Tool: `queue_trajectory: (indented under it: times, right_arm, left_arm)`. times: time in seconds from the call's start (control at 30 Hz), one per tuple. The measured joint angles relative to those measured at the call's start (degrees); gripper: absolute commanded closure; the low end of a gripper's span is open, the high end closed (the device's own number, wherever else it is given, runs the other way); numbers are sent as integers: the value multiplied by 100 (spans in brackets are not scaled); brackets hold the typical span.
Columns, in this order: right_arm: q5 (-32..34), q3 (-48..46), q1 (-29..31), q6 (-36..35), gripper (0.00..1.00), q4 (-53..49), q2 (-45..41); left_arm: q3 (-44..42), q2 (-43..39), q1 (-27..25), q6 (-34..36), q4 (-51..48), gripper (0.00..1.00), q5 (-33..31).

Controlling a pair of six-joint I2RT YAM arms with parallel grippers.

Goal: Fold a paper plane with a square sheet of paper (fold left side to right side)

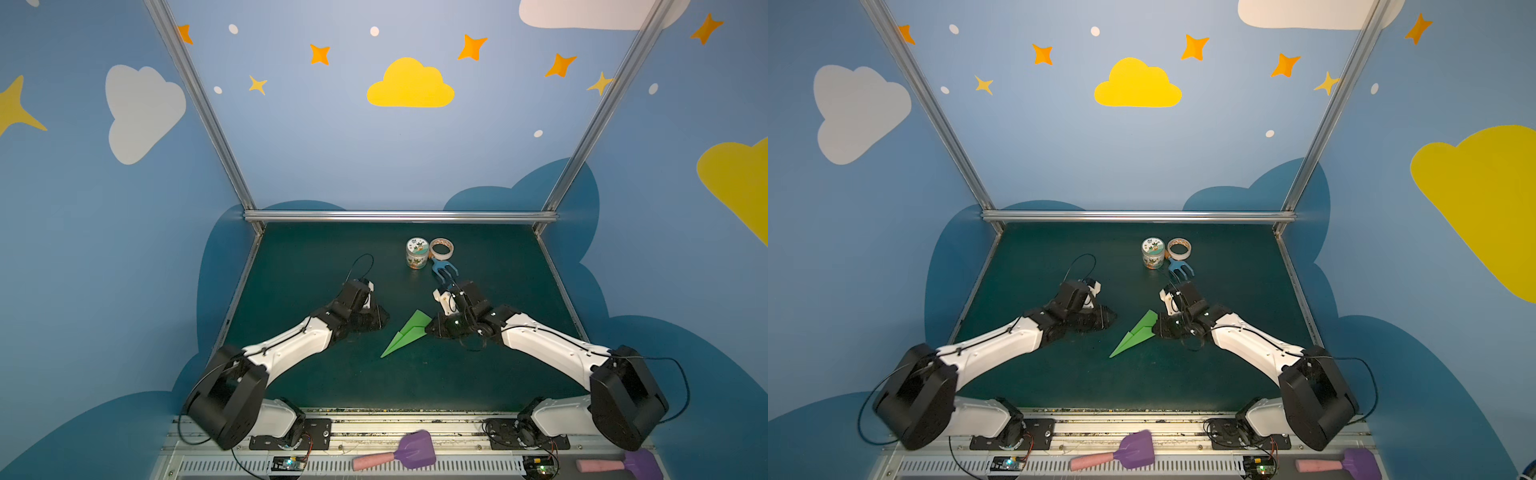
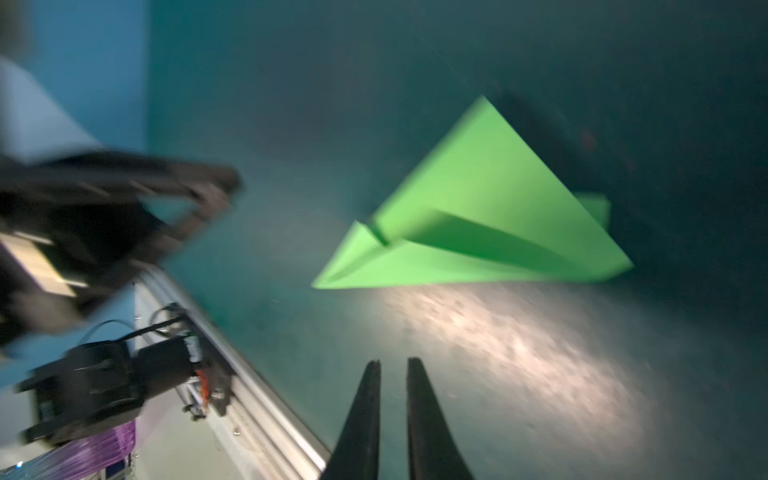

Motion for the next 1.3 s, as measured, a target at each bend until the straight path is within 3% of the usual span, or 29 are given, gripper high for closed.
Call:
queue_trajectory:
  times: [0.3, 0.57, 0.67, 0.83, 0.93, 1.07, 1.2, 1.3]
  right_arm:
    - [-92, -411, -125, 170, 96, 599, 660]
    - [-243, -407, -197, 197, 97, 1117, 1150]
    - [-315, -393, -210, 199, 97, 1274, 1235]
    - [-404, -378, -236, 197, 97, 1478, 1351]
    - [-457, -376, -249, 197, 97, 1556, 1399]
    - [-501, -376, -269, 197, 97, 1596, 1423]
    - [-546, -372, -284, 192, 97, 1604, 1436]
    - [-557, -343, -291, 164, 98, 1567, 1445]
  left_arm:
    - [1611, 2105, 140, 568, -345, 46, 1272]
    - [2162, 2837, 74, 780, -741, 46, 1818]
    - [2197, 2920, -11, 807, -778, 51, 1996]
    - [2055, 2942, -144, 778, -708, 68, 2262]
    - [1904, 2907, -195, 739, -608, 71, 2304]
    - [1676, 2717, -214, 584, -424, 78, 2264]
    - [1539, 2428, -267, 409, -297, 95, 2072]
    - [1453, 2116, -330, 308, -232, 97, 1725]
